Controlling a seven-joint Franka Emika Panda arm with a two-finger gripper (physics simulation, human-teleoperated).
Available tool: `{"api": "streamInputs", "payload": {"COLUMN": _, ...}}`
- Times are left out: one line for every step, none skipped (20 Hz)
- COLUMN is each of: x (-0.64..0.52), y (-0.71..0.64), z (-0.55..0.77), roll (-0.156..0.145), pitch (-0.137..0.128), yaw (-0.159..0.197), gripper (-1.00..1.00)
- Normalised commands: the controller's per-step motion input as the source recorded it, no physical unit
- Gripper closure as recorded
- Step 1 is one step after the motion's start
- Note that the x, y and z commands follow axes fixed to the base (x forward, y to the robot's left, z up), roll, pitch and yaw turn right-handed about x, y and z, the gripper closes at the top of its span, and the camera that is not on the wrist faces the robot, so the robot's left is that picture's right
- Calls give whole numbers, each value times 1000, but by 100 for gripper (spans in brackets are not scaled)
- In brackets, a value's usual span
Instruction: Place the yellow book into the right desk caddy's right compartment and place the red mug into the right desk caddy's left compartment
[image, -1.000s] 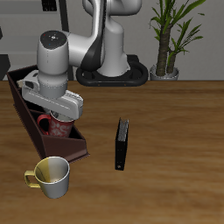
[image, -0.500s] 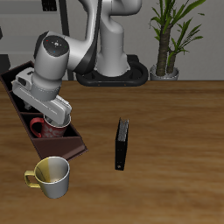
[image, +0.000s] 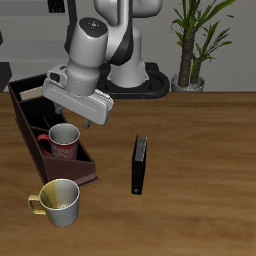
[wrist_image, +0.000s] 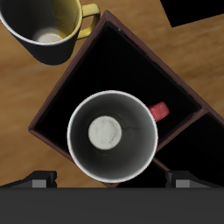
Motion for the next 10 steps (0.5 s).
{"api": "streamInputs", "payload": {"x": -154, "y": 869, "z": 501, "roll": 104, "pitch": -100, "yaw": 131, "gripper": -100}}
{"api": "streamInputs", "payload": {"x": 261, "y": -90, "z": 0, "roll": 0, "pitch": 0, "yaw": 0, "gripper": -100}}
{"api": "streamInputs", "payload": {"x": -693, "y": 1408, "z": 1038, "roll": 16, "pitch": -179, "yaw": 25, "gripper": -100}}
{"api": "streamInputs", "payload": {"x": -184, "y": 853, "z": 556, "roll": 246, "pitch": -142, "yaw": 133, "gripper": -100}}
{"api": "streamInputs", "payload": {"x": -168, "y": 372, "z": 521, "roll": -19, "pitch": -65, "yaw": 6, "gripper": -100}}
{"api": "streamInputs", "payload": {"x": 135, "y": -35, "z": -4, "roll": 0, "pitch": 0, "yaw": 0, "gripper": -100}}
{"api": "streamInputs", "payload": {"x": -28, "y": 391, "z": 507, "roll": -10, "pitch": -59, "yaw": -23, "gripper": -100}}
{"api": "streamInputs", "payload": {"x": -284, "y": 635, "z": 511, "roll": 186, "pitch": -96, "yaw": 58, "gripper": -100}}
{"api": "streamInputs", "payload": {"x": -146, "y": 223, "z": 407, "roll": 11, "pitch": -48, "yaw": 12, "gripper": -100}}
{"api": "streamInputs", "payload": {"x": -173, "y": 317, "z": 368, "roll": -27, "pitch": -37, "yaw": -42, "gripper": -100}}
